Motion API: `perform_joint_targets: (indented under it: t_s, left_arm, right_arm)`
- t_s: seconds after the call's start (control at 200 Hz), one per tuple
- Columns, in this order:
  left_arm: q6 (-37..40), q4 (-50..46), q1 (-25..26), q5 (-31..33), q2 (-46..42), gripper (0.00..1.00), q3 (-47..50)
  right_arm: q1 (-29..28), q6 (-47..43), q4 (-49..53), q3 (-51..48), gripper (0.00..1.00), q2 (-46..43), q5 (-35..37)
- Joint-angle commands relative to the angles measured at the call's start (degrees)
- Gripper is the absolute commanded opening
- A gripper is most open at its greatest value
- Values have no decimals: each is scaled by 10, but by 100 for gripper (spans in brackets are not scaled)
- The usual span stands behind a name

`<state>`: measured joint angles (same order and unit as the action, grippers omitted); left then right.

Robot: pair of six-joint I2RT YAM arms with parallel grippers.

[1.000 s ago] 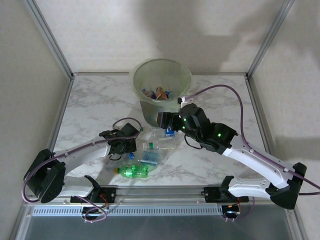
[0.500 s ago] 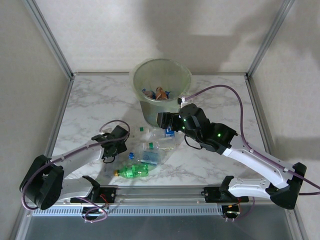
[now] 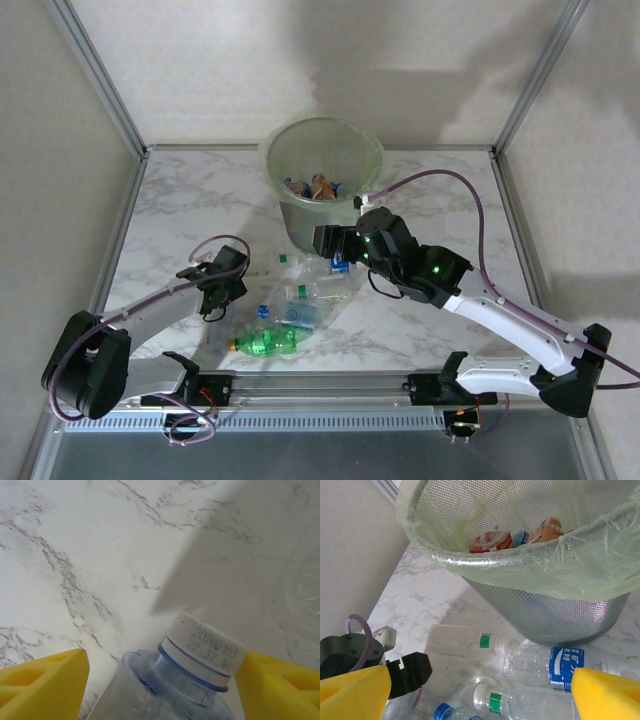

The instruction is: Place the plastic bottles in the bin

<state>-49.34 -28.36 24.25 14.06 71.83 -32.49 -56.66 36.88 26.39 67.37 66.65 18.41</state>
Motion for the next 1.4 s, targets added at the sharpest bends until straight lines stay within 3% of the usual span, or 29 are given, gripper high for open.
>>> perform_joint_targets:
  t_s: [0.0, 0.31, 0.801, 1.111, 1.252, 1.392]
  left_arm:
    - [-9, 4, -7, 18, 3, 73, 15]
    - [-2, 4, -36, 25, 10, 52, -1]
    - [-3, -96, -36, 34, -83, 47, -87]
    - [2, -177, -37, 17, -125, 48, -329]
    - [18, -178, -36, -16, -77, 48, -499]
    - [6, -114, -33, -76, -14, 48, -621]
  right_arm:
    - [-4, 4, -3, 8, 94, -1, 9]
    - [-4, 8, -5, -1, 93, -6, 10]
    - [-4, 10, -20, 2, 93, -18, 8]
    - [-4, 15, -31, -2, 92, -43, -4]
    - [-4, 21, -30, -11, 92, -62, 0]
    - [-4, 32, -18, -20, 92, -88, 13]
